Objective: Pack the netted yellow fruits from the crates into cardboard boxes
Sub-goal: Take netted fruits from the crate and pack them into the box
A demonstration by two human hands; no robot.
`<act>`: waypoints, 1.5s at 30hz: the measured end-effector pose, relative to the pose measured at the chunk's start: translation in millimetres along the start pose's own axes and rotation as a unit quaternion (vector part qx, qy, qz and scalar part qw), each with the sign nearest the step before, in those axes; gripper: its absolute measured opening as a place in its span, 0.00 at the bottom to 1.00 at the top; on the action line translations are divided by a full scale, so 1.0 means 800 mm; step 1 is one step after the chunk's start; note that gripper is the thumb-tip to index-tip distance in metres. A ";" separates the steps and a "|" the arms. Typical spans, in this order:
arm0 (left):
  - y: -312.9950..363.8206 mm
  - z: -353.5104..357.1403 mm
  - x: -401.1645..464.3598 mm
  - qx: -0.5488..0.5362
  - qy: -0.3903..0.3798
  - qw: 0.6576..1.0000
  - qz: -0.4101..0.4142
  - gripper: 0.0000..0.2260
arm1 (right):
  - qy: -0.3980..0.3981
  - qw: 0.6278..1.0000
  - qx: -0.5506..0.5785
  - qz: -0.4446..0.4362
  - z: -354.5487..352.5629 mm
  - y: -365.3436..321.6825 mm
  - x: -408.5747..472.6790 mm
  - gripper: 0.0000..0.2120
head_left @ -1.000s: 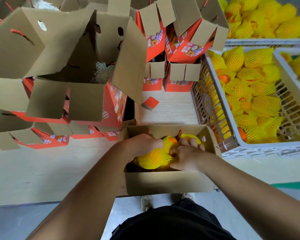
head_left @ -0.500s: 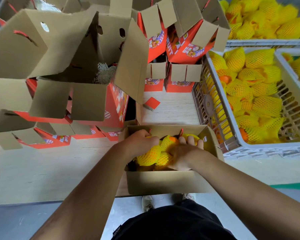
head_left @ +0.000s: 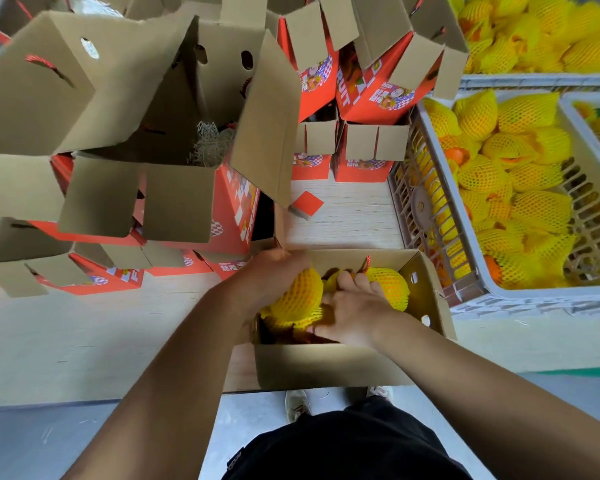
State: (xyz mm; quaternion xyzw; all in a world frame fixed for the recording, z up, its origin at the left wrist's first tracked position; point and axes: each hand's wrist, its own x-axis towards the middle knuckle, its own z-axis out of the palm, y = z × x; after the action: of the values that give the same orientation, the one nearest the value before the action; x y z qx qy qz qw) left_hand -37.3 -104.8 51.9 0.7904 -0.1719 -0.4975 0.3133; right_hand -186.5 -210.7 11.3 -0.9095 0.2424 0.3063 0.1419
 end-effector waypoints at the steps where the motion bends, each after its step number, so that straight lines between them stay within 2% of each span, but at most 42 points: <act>1: -0.004 -0.003 -0.001 0.014 -0.020 0.999 -0.030 0.18 | -0.011 1.000 -0.023 0.012 -0.002 -0.002 0.004 0.36; 4: -0.018 -0.001 0.006 0.105 -0.052 0.988 -0.100 0.13 | -0.049 0.996 -0.067 0.041 -0.004 -0.017 0.015 0.43; 7: -0.021 0.014 0.010 0.142 -0.018 0.983 -0.116 0.18 | -0.028 0.998 -0.057 0.029 -0.001 -0.039 0.022 0.36; 10: -0.014 0.008 0.012 0.123 -0.055 0.983 -0.123 0.20 | -0.002 0.999 -0.042 0.006 -0.011 -0.041 0.017 0.37; 11: -0.012 0.004 0.011 0.118 -0.074 0.982 -0.125 0.24 | 0.000 0.999 -0.052 0.001 -0.020 -0.035 0.013 0.39; 13: -0.011 -0.001 0.014 0.123 -0.099 0.980 -0.119 0.39 | -0.010 0.995 -0.103 -0.004 -0.040 -0.024 0.006 0.40; 14: -0.010 -0.002 0.013 0.124 -0.100 0.981 -0.108 0.43 | -0.017 0.992 -0.128 -0.006 -0.046 -0.022 0.004 0.38; 17: -0.009 0.004 0.011 0.106 -0.067 0.990 -0.071 0.44 | -0.062 0.987 -0.148 -0.001 -0.049 -0.032 0.005 0.31; 23: -0.014 0.013 0.005 0.133 -0.041 0.990 -0.020 0.39 | -0.081 0.991 -0.107 -0.019 -0.028 -0.044 0.010 0.19; 25: -0.010 0.014 0.000 0.112 -0.027 0.993 -0.001 0.38 | -0.081 0.994 -0.068 -0.038 -0.030 -0.030 0.005 0.23; 28: -0.010 0.011 -0.007 0.044 0.013 0.998 0.045 0.25 | -0.065 0.992 0.101 -0.045 -0.035 0.012 -0.010 0.46; 29: -0.011 0.012 -0.011 0.013 0.031 0.998 0.060 0.20 | -0.053 0.979 0.186 -0.065 -0.036 0.024 -0.019 0.47; 30: -0.011 0.016 -0.014 -0.022 0.043 0.996 0.074 0.16 | -0.042 0.951 0.294 -0.091 -0.036 0.030 -0.028 0.46; 31: -0.011 0.020 -0.019 -0.066 0.045 0.993 0.091 0.13 | -0.035 0.902 0.416 -0.114 -0.034 0.031 -0.034 0.43; 33: -0.007 0.033 -0.029 -0.141 0.019 0.981 0.134 0.11 | -0.007 0.768 0.629 -0.120 -0.017 0.021 -0.030 0.36; 34: -0.007 0.036 -0.033 -0.165 -0.003 0.973 0.158 0.12 | 0.029 0.729 0.675 -0.112 -0.010 0.016 -0.026 0.33; 35: -0.008 0.038 -0.037 -0.189 -0.019 0.966 0.178 0.15 | 0.076 0.726 0.676 -0.102 -0.008 0.012 -0.024 0.32; 36: -0.014 0.035 -0.038 -0.203 -0.015 0.959 0.197 0.17 | 0.117 0.735 0.661 -0.097 -0.008 0.013 -0.023 0.31; 37: -0.022 0.029 -0.040 -0.191 0.022 0.956 0.222 0.18 | 0.145 0.748 0.640 -0.094 -0.008 0.015 -0.024 0.31; 39: -0.046 0.015 -0.037 -0.101 0.151 0.946 0.270 0.11 | 0.154 0.789 0.584 -0.111 -0.013 0.028 -0.027 0.33; 40: -0.059 0.010 -0.035 -0.059 0.201 0.941 0.267 0.07 | 0.141 0.825 0.534 -0.123 -0.017 0.031 -0.029 0.35; 42: -0.077 0.008 -0.031 -0.016 0.244 0.940 0.236 0.09 | 0.087 0.907 0.388 -0.140 -0.021 0.019 -0.028 0.36; 43: -0.084 0.007 -0.030 -0.004 0.248 0.941 0.230 0.09 | 0.059 0.932 0.324 -0.150 -0.021 0.007 -0.025 0.36; 45: -0.091 0.007 -0.028 0.060 0.242 0.930 0.269 0.09 | 0.021 0.947 0.281 -0.154 -0.018 -0.017 -0.017 0.36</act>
State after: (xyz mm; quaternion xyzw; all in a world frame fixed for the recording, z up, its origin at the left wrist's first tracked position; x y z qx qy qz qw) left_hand -55.6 -39.6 17.1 0.8285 -0.3265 -0.1770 0.4192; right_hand -181.5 -200.8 32.5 -0.8651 0.1788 0.1815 0.4322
